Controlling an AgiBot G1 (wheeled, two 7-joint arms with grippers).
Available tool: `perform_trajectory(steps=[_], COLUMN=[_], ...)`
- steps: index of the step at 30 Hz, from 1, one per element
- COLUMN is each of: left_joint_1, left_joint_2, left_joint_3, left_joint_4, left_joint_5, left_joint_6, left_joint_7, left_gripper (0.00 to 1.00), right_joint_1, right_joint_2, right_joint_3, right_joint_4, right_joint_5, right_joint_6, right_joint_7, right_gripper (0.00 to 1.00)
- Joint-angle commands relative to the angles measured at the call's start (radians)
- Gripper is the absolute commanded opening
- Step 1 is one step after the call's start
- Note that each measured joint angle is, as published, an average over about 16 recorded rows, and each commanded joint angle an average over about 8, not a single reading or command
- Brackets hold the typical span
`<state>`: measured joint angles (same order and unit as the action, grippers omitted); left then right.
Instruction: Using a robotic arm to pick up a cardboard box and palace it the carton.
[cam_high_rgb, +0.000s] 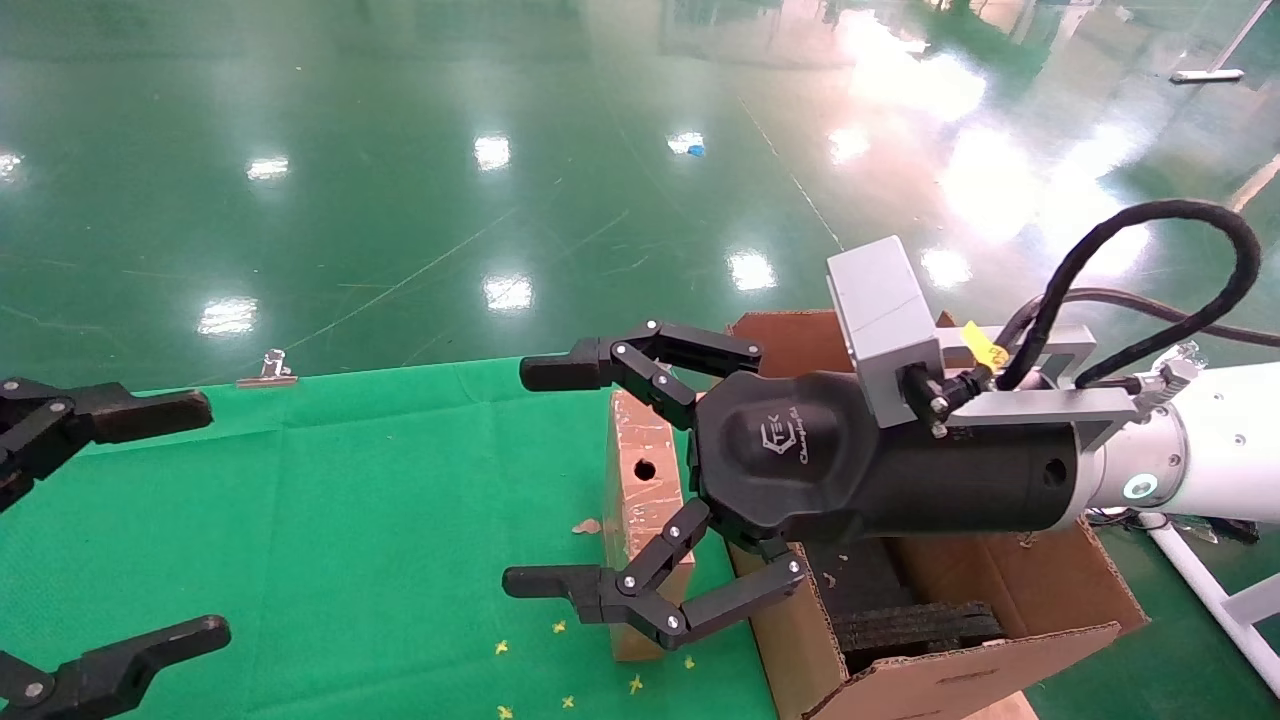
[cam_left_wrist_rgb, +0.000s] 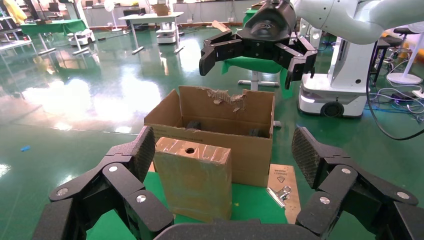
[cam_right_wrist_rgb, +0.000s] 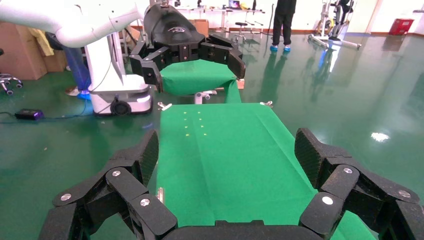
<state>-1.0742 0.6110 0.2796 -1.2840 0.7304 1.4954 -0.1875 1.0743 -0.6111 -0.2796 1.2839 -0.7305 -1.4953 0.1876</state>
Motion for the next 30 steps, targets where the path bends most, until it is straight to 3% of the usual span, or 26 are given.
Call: perform_trajectory(steps=[1,17,24,30], left_joint_1=[0.000,0.000,-0.001,-0.001], left_joint_2=[0.000,0.000,0.000,0.000], left_joint_3=[0.000,0.000,0.001,0.001], left_joint_4=[0.000,0.000,0.001,0.001], left_joint_5=[0.000,0.000,0.000,-0.001], left_joint_6=[0.000,0.000,0.000,0.000], left_joint_7=[0.000,0.000,0.001,0.001], left_gripper=[1.00,1.00,1.00,1.00], right_joint_1=[0.000,0.008,0.084,0.226], right_joint_2=[0.000,-0.001,-0.032,-0.112], right_joint_3=[0.000,-0.015,-0.101,-0.228], right_joint_4=[0.000,0.009,0.046,0.049], right_joint_5=[0.000,-0.031,-0.203,-0.431], right_joint_6=[0.000,0.004,0.027,0.015], right_joint_7=[0.000,0.008,0.078,0.220], right_gripper=[1.00,1.00,1.00,1.00])
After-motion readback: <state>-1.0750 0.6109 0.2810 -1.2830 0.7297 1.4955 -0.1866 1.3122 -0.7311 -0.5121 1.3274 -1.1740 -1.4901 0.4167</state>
